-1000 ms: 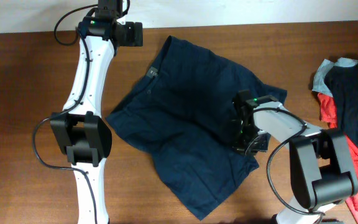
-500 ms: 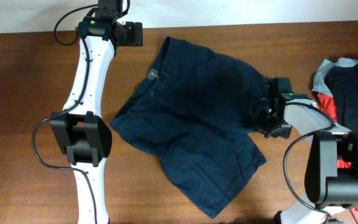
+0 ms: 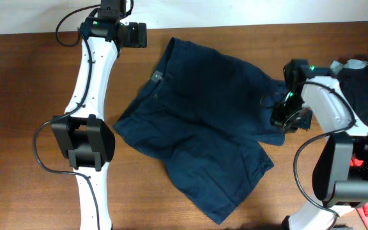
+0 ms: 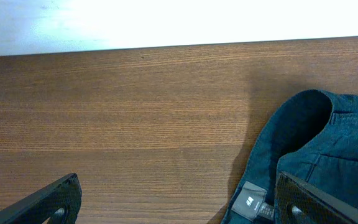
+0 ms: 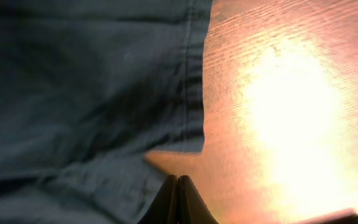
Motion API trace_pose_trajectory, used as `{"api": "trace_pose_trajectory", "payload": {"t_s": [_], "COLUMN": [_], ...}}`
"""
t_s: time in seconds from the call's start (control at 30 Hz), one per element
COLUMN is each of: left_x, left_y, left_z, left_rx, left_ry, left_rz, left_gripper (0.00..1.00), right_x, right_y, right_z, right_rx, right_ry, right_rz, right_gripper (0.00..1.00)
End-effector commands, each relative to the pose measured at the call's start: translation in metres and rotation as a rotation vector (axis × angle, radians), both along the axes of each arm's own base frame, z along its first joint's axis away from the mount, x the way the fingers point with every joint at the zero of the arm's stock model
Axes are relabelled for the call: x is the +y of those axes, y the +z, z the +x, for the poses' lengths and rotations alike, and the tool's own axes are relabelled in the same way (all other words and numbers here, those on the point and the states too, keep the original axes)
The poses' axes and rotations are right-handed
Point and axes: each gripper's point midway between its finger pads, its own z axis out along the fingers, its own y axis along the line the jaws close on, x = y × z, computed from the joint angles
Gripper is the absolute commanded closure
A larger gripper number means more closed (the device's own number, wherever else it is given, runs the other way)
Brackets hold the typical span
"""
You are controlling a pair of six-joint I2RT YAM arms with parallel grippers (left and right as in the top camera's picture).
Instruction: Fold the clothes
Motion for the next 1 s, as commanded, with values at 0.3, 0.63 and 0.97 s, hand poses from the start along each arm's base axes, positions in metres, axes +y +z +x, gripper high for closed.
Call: {"api": "trace_pose_trajectory", "payload": {"t_s": [0.3, 0.63, 0.97], "left_x": [0.001, 0.001, 0.001], "left_y": [-0.003, -0.003, -0.003], "left_z": [0.000, 0.000, 0.000], "left_rx": [0.006, 0.006, 0.006], "left_ry": [-0.009, -0.009, -0.009], "left_rz": [0.013, 0.013, 0.013], "left_gripper": [0.01, 0.01, 0.01], "right_x": [0.037, 0.102, 0.124], "right_y": [-0.035, -0.065, -0.084], "right_z": [-0.022, -0.052, -0.053], "right_rx": [0.041, 0.076, 0.023], "right_ry": [0.026, 0.283, 0.400], "right_rz": [0.137, 0.287, 0.283], "right_gripper": [0.96, 0.96, 0.96]}}
